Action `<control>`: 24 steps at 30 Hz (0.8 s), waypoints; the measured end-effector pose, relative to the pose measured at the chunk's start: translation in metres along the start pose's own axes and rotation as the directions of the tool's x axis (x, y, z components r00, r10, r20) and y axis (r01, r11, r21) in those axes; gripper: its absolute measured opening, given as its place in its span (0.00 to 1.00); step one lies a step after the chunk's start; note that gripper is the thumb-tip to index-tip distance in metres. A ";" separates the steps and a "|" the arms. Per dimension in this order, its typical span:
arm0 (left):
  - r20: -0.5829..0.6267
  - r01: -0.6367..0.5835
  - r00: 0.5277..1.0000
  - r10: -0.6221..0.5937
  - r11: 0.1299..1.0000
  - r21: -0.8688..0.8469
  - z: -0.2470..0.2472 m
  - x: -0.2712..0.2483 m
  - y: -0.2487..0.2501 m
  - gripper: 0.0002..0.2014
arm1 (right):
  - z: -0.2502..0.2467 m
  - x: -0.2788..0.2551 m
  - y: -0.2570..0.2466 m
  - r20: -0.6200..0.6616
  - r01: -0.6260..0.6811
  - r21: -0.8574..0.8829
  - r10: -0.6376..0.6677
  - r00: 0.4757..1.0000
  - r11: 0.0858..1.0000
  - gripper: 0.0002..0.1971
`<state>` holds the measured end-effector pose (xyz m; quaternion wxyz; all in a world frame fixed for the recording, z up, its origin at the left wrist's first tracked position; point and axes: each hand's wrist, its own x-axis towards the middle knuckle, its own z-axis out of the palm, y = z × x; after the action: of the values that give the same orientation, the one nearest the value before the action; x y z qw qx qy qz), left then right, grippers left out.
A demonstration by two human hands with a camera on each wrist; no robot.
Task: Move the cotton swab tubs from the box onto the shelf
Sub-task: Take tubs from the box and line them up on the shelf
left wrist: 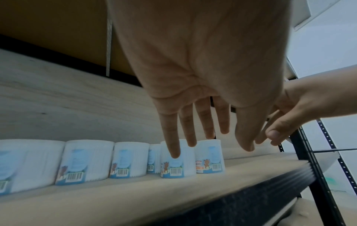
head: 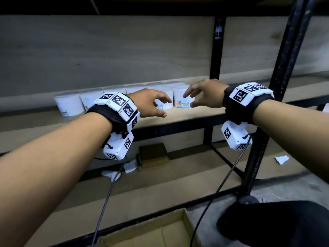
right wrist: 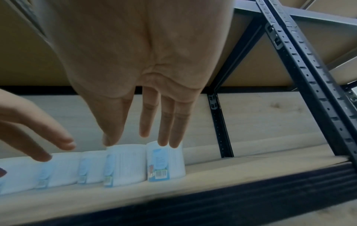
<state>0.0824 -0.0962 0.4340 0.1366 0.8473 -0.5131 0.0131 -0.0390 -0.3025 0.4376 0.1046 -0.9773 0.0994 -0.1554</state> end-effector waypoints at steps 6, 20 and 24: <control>0.106 -0.016 0.994 0.029 0.993 -0.121 0.017 -0.045 0.008 0.21 | 0.026 -0.048 -0.014 0.048 0.011 0.065 -0.014 0.999 0.998 0.15; 0.391 0.057 0.920 -0.010 0.992 -0.108 0.198 -0.122 -0.031 0.30 | 0.201 -0.138 -0.006 0.442 -0.090 0.077 0.047 0.896 0.993 0.23; 0.509 0.158 0.857 -0.077 0.980 -0.118 0.263 -0.141 -0.045 0.32 | 0.257 -0.159 0.001 0.540 -0.145 0.082 0.078 0.838 0.986 0.25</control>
<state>0.0238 -0.0188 0.1481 0.0647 0.8380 -0.4774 -0.2561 -0.1036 -0.2231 0.1534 0.1952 -0.9663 0.1135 0.1236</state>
